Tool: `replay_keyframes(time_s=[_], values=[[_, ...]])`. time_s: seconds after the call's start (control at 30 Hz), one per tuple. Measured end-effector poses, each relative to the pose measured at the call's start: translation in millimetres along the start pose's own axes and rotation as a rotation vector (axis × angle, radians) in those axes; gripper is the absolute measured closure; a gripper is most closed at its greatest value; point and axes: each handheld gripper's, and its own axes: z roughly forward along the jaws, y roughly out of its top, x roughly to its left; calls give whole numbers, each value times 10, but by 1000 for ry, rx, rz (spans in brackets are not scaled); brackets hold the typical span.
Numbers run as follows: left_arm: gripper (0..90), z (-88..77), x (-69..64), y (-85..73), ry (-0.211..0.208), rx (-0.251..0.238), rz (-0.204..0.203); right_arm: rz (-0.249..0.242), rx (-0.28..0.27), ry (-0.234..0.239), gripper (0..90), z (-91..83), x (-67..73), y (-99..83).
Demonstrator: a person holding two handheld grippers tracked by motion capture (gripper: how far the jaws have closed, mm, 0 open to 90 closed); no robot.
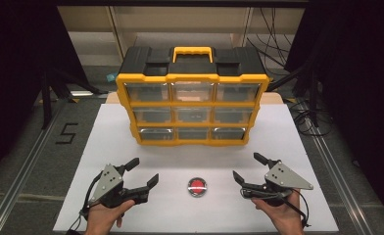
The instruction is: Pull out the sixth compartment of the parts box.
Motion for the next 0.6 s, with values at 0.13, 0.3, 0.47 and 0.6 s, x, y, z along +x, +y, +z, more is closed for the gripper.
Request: replay_keyframes(time_s=[0.13, 0.3, 0.47, 0.6], values=[[183, 2, -4, -1, -4, -2, -1, -102, -27, -16, 158, 16, -22, 58], [184, 6, -5, -5, -1, 3, 0, -151, -19, -33, 161, 51, -14, 85], [184, 7, -2, -7, 2, 6, 0, -199, -11, -42, 167, 68, -8, 107], [184, 6, -1, -7, 3, 7, 2, -224, 0, -51, 174, 91, -12, 130]])
